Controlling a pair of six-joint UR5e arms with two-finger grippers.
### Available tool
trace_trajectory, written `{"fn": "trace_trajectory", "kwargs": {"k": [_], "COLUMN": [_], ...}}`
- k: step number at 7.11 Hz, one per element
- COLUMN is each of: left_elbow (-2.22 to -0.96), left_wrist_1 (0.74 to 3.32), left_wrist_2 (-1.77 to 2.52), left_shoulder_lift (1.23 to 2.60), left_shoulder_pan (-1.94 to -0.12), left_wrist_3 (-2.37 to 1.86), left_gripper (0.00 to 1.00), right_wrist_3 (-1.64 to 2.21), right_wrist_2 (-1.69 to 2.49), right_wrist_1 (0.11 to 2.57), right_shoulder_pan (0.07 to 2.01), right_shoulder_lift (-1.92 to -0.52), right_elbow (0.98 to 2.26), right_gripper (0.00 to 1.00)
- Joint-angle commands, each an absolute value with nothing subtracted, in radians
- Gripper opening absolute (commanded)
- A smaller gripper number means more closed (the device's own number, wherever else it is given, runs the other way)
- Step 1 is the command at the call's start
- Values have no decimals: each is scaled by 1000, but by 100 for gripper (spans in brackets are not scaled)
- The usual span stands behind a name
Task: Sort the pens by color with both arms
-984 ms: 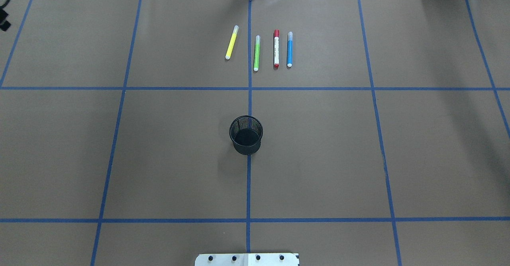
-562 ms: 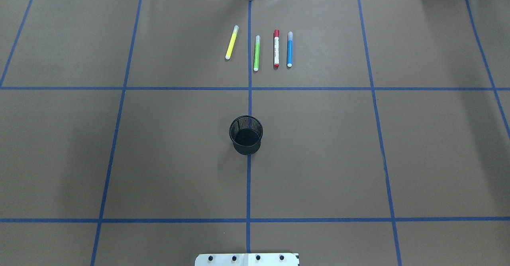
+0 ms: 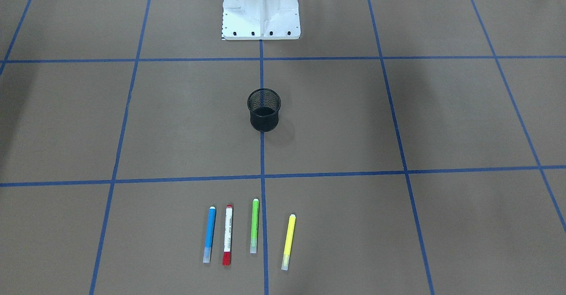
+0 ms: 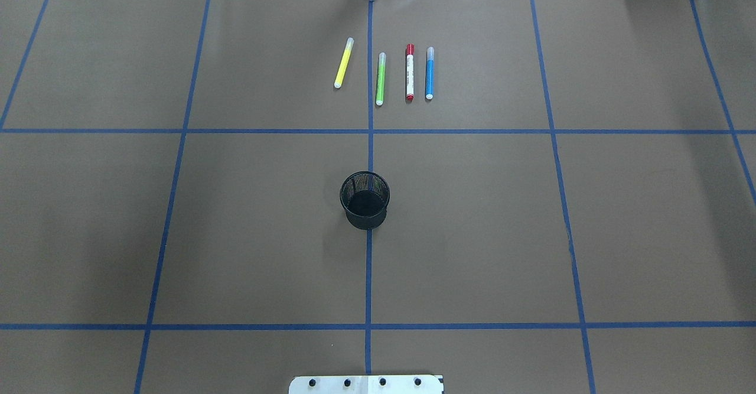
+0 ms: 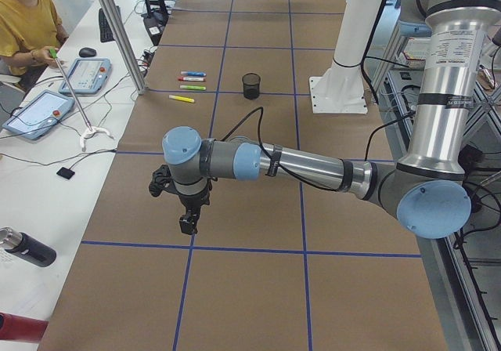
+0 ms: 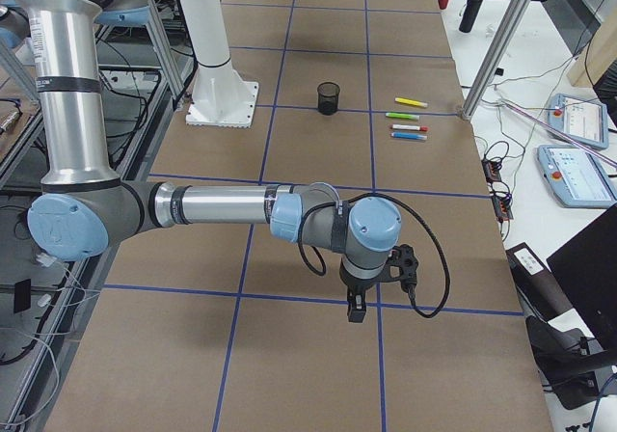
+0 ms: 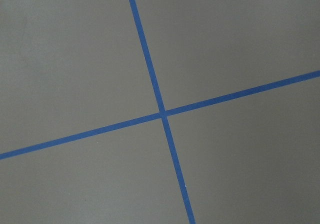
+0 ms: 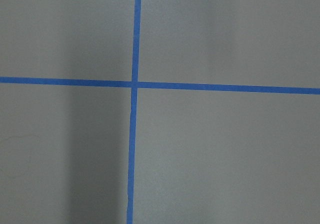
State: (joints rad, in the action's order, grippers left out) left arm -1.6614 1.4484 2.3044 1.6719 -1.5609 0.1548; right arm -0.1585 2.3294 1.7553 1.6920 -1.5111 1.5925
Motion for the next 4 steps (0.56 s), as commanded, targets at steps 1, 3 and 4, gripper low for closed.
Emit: {"fn": "trace_trajectory", "kwargs": {"k": [1, 3, 4], "left_elbow": [-1670, -1706, -1704], "left_wrist_1": [1454, 1453, 1454], "left_wrist_2": [2309, 2307, 2307], "left_shoulder_lift": [1666, 1658, 1657], "left_shoulder_pan": [-1565, -1563, -1563], "left_wrist_3": [74, 80, 80], "left_gripper": [100, 100, 100], "right_wrist_3": [-21, -8, -11], "right_wrist_2": [2286, 2286, 2286], "right_wrist_1": [1634, 1617, 1615], "right_shoulder_pan": [1660, 1641, 1641], "right_shoulder_lift": [-1509, -1509, -1509], "right_elbow": [1588, 1580, 1582], "right_gripper": [99, 100, 100]}}
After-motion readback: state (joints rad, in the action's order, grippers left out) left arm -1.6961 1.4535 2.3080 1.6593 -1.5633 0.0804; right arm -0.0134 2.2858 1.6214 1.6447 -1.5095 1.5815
